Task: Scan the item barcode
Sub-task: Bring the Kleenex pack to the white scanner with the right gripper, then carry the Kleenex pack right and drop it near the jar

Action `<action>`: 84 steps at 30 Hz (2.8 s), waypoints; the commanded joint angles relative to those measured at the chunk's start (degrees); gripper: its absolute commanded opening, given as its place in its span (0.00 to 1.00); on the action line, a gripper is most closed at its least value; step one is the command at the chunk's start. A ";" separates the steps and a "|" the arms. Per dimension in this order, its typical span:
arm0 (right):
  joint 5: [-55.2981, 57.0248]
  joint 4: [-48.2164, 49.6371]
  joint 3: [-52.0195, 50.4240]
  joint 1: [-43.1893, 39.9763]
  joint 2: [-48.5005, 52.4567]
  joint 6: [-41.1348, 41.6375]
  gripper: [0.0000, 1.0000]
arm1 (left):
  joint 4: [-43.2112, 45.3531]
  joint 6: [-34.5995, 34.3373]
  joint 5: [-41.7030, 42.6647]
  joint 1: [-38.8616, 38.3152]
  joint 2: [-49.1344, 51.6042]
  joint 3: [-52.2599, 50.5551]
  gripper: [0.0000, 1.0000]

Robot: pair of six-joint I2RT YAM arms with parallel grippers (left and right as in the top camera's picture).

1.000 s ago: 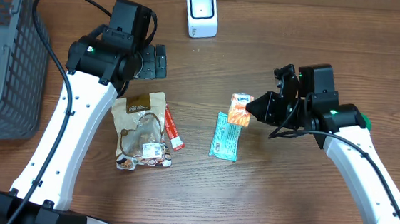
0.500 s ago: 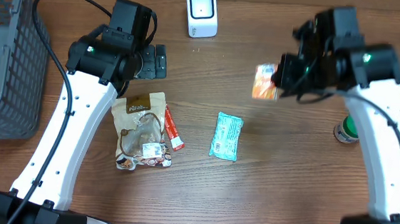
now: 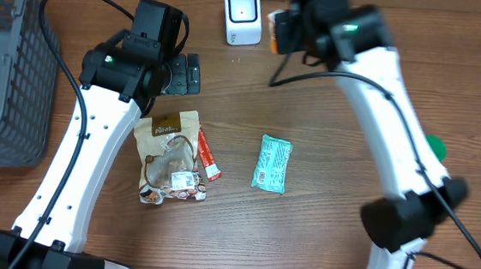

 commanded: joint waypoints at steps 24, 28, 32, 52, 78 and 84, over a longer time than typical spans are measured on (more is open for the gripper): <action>12.57 47.89 0.81 2.73 23.43 -53.86 0.04 | 0.02 1.05 -0.57 0.22 -0.15 0.76 1.00; 12.48 51.49 0.81 2.73 24.98 -56.30 0.04 | 0.02 1.05 -0.55 0.22 -0.15 0.76 1.00; 12.41 53.83 0.81 2.69 27.19 -56.30 0.04 | 0.02 1.05 -0.55 0.22 -0.15 0.76 1.00; 19.04 61.99 0.83 3.04 31.23 -56.24 0.04 | 0.02 1.07 -0.57 0.22 -0.15 0.76 1.00; 5.25 -10.32 0.61 -8.44 0.74 2.84 0.04 | 0.02 1.07 -0.57 0.22 -0.15 0.76 1.00; -5.57 -20.35 -4.50 -16.94 2.25 3.41 0.04 | 0.02 1.07 -0.57 0.22 -0.15 0.76 1.00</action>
